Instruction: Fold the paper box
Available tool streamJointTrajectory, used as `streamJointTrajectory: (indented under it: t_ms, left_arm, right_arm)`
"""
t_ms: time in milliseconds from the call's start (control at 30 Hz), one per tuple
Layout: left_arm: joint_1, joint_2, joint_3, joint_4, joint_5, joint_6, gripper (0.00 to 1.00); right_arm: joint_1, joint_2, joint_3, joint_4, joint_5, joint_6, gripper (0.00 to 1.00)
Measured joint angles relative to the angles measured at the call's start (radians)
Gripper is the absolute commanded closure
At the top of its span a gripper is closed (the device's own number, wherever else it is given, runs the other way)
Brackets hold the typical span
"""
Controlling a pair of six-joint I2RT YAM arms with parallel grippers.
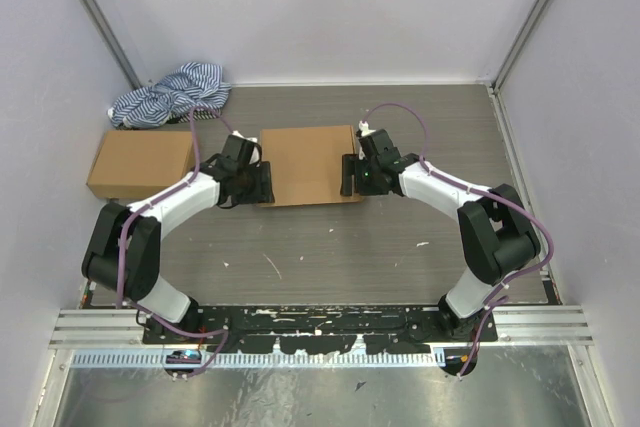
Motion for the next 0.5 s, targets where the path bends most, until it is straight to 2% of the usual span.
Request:
streamJointTrajectory:
  t_ms: [167,267,500]
  left_arm:
    - [-0.007,-0.012,-0.004,0.023,-0.013,0.012,0.3]
    - [-0.007,-0.039,-0.022,0.061,-0.019,0.014,0.27]
    - [-0.007,-0.046,-0.029,0.113,-0.011,0.016,0.29]
  right_arm:
    - [0.0,-0.002,-0.003,0.02,0.0,0.0,0.13]
    - [0.0,-0.004,-0.006,0.029,-0.002,0.0,0.13]
    - [0.0,-0.004,-0.007,0.044,-0.025,0.0,0.18]
